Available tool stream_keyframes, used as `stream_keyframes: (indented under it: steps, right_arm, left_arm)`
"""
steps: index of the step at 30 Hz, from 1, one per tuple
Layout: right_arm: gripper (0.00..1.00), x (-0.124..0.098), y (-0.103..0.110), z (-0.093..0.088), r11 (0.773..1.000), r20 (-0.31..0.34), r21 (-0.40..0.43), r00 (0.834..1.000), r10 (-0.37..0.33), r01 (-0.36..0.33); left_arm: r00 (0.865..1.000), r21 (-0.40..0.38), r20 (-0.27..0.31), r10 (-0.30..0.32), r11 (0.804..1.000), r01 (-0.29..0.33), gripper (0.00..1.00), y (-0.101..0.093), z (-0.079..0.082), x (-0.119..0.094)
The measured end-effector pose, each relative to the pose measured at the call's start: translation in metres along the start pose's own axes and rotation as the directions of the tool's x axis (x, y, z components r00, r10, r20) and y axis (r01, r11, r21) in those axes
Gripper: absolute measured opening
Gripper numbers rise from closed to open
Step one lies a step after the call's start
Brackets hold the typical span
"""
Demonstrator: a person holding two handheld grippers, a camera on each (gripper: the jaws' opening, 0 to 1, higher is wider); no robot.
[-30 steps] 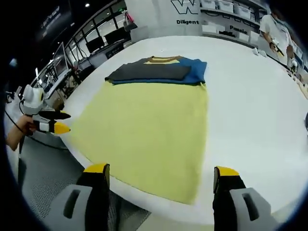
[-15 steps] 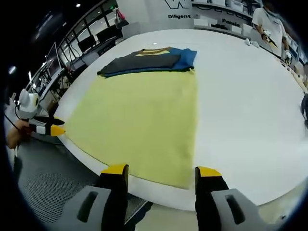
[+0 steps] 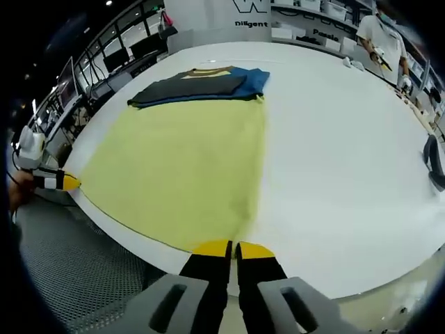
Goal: Fold the garment on the visible template until the final outline fits inside the template.
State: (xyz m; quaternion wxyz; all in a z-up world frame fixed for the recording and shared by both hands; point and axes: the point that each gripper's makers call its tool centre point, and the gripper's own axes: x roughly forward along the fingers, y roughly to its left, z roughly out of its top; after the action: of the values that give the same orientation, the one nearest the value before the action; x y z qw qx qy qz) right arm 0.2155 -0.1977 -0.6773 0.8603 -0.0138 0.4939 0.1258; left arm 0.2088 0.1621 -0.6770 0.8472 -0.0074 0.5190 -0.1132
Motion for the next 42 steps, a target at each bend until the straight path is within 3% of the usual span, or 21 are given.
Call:
stream_keyframes:
  steps: [9,21,33,36,42]
  right_arm:
    - [0.0,-0.004,0.001,0.003,1.0,-0.007,-0.008,1.0,0.007,-0.007]
    - [0.0,-0.014,0.006,-0.008,0.999,-0.093,-0.043,0.995,0.027,-0.031]
    - [0.0,-0.019,0.013,-0.018,0.997,-0.15,-0.062,0.988,0.044,-0.053]
    - [0.0,-0.023,0.013,-0.01,0.997,-0.135,-0.054,0.99,0.047,-0.055]
    - [0.0,-0.032,0.013,0.016,0.997,-0.074,-0.055,0.996,0.056,-0.06]
  left_arm:
    - [1.0,0.001,-0.01,-0.014,1.0,0.014,0.05,-0.003,0.0,0.0]
    - [0.997,0.082,-0.074,-0.008,0.997,0.014,0.05,-0.003,-0.011,-0.008]
    - [0.991,0.101,-0.131,0.005,0.995,0.009,0.05,-0.002,-0.021,-0.013]
    - [0.992,0.085,-0.125,-0.003,0.996,0.013,0.05,-0.002,-0.017,-0.017]
    - [0.999,0.059,-0.028,-0.016,0.998,0.018,0.05,-0.003,0.013,-0.027]
